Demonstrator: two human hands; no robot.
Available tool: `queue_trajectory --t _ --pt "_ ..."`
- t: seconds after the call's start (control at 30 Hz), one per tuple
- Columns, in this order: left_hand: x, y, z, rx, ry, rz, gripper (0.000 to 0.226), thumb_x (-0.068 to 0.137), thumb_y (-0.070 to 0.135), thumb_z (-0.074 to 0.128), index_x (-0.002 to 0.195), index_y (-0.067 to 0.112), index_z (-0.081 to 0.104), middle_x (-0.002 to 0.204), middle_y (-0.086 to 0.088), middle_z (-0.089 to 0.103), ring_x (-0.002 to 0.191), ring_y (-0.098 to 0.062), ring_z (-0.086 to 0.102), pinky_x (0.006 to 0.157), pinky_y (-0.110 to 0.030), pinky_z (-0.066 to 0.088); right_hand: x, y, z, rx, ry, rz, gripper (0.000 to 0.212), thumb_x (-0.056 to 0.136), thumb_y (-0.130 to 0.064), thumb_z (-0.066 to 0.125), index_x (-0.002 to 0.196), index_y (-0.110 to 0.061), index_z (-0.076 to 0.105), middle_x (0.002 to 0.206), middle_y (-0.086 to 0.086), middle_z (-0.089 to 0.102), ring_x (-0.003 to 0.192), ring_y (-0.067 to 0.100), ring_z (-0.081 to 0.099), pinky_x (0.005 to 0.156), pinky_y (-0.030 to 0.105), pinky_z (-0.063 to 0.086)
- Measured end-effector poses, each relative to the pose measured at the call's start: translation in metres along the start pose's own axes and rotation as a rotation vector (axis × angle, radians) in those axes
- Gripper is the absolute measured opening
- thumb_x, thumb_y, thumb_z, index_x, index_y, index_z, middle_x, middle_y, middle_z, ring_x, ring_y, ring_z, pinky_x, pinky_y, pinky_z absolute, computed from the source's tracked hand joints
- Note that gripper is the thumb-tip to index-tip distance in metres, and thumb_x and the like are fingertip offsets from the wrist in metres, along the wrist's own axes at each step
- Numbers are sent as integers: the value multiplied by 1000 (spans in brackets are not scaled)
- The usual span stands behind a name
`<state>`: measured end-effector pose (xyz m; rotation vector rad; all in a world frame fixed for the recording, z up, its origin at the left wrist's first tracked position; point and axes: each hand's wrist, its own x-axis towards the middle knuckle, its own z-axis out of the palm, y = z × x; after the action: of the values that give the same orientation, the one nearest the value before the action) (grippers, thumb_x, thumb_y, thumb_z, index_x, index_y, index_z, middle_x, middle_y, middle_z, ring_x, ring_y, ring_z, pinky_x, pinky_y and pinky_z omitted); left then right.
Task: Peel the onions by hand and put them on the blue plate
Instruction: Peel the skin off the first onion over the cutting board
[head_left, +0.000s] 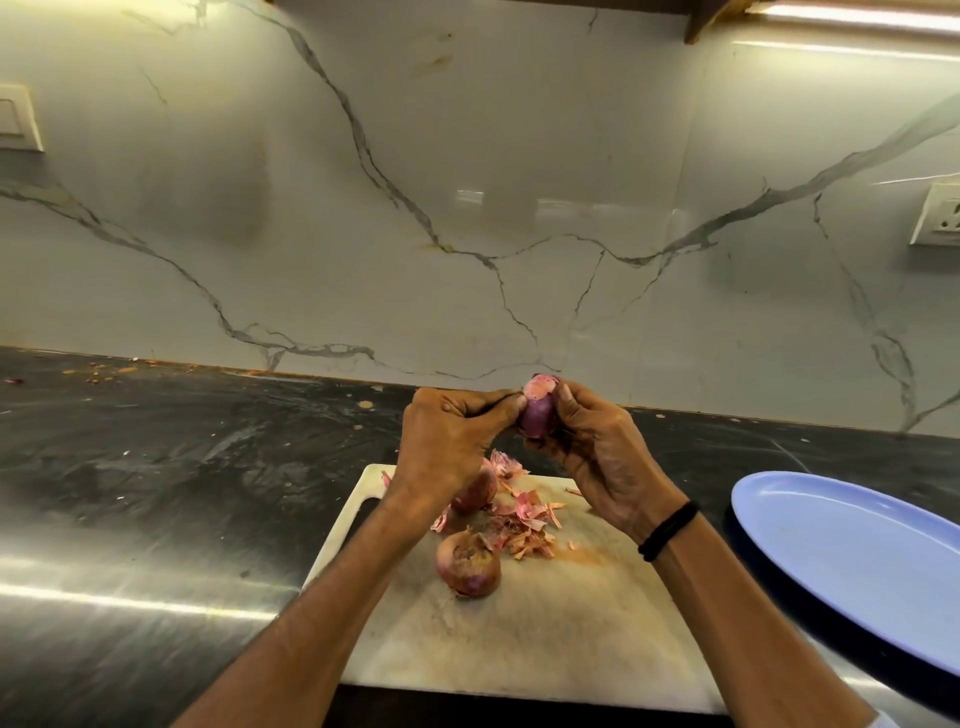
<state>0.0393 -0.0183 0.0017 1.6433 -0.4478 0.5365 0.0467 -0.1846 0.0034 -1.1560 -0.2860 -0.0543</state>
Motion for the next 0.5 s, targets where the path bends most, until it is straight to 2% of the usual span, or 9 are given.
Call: queue_trajectory --t 0.3,0.5 --pt "-5 -2 6 87 65 63 20 82 21 79 101 17 77 87 10 76 82 -2 73 78 -22 60 1 1 -3 -31 13 -4 44 87 -28 61 123 -4 65 126 20 65 106 28 66 84 37 59" --pt "-9 2 9 97 127 104 23 83 14 79 103 23 72 78 24 69 75 5 70 71 -11 54 0 3 0 25 19 36 48 87 -28 61 125 0 62 125 22 66 105 28 68 88 38 59"
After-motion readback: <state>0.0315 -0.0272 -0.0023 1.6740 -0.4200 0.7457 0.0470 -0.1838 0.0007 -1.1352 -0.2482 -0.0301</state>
